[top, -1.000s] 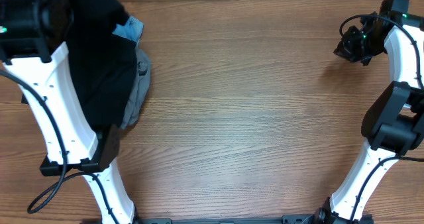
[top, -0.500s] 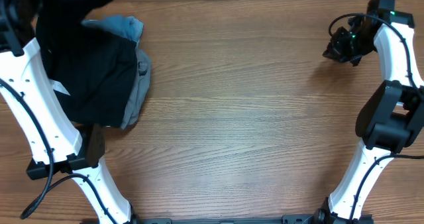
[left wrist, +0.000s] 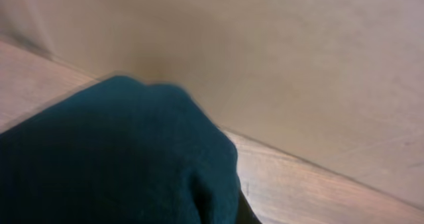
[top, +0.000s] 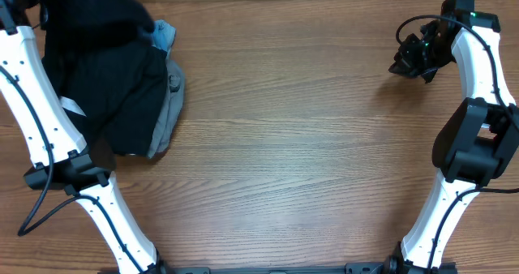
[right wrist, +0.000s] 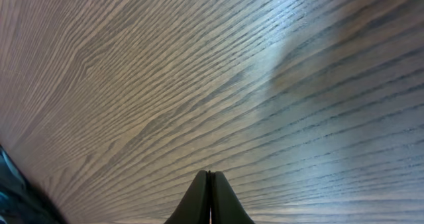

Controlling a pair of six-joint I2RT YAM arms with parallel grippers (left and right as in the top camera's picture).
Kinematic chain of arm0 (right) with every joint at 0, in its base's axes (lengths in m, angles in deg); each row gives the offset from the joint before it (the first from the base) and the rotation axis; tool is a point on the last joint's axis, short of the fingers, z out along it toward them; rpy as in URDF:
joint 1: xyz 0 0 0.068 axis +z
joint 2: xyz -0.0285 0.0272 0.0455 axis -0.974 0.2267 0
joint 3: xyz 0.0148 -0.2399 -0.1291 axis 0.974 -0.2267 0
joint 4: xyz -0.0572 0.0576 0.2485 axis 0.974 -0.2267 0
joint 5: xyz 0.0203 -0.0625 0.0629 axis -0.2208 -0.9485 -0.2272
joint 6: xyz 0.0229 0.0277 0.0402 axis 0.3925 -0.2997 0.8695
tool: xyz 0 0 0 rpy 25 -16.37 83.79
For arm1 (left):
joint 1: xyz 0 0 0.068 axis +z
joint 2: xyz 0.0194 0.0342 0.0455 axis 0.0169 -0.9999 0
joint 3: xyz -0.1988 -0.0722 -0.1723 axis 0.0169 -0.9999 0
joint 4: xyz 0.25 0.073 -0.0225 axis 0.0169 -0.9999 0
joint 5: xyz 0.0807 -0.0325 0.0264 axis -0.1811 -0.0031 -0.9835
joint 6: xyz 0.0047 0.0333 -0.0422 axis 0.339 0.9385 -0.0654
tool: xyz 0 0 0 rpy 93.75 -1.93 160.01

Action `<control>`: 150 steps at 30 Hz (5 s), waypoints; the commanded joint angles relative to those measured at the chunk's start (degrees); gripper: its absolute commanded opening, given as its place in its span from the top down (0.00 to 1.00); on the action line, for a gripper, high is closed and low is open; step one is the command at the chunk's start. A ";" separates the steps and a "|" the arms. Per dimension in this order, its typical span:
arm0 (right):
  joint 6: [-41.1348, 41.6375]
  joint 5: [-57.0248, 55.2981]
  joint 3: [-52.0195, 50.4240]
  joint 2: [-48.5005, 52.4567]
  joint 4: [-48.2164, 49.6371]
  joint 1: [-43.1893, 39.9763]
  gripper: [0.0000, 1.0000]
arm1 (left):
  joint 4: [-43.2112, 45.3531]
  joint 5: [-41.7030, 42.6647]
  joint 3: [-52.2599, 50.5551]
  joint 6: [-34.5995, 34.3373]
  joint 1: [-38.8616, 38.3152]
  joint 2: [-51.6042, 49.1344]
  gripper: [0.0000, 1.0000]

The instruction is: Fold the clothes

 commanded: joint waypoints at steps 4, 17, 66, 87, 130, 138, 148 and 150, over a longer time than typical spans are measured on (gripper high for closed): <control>2.43 1.90 1.68 -1.14 1.16 0.28 0.96 | -9.77 0.39 0.85 -6.01 1.46 2.01 0.96; 3.02 2.47 1.68 -1.14 3.48 0.28 0.96 | -22.23 -2.89 0.83 -14.73 1.07 6.34 0.96; 2.80 3.96 1.68 -1.14 1.53 0.98 0.96 | -21.22 -20.41 -44.48 -10.71 1.18 34.01 0.82; 2.82 3.96 1.68 -1.14 2.62 0.98 0.96 | -11.80 -30.03 -64.61 -13.70 -1.09 30.53 0.96; -8.55 12.17 1.70 -6.80 9.68 11.41 0.96 | 13.49 -13.90 -49.94 11.23 -7.56 14.64 0.96; -9.29 8.92 1.70 -9.09 17.88 18.67 0.96 | 11.96 -24.98 -49.72 11.28 -6.14 15.78 0.96; -8.85 8.96 1.70 -9.09 16.55 18.64 0.96 | 15.52 -35.23 -49.75 13.22 -5.25 17.68 0.96; -8.85 8.98 1.70 -9.09 16.28 18.64 0.96 | 15.52 -35.23 -49.75 13.20 -4.44 17.66 0.96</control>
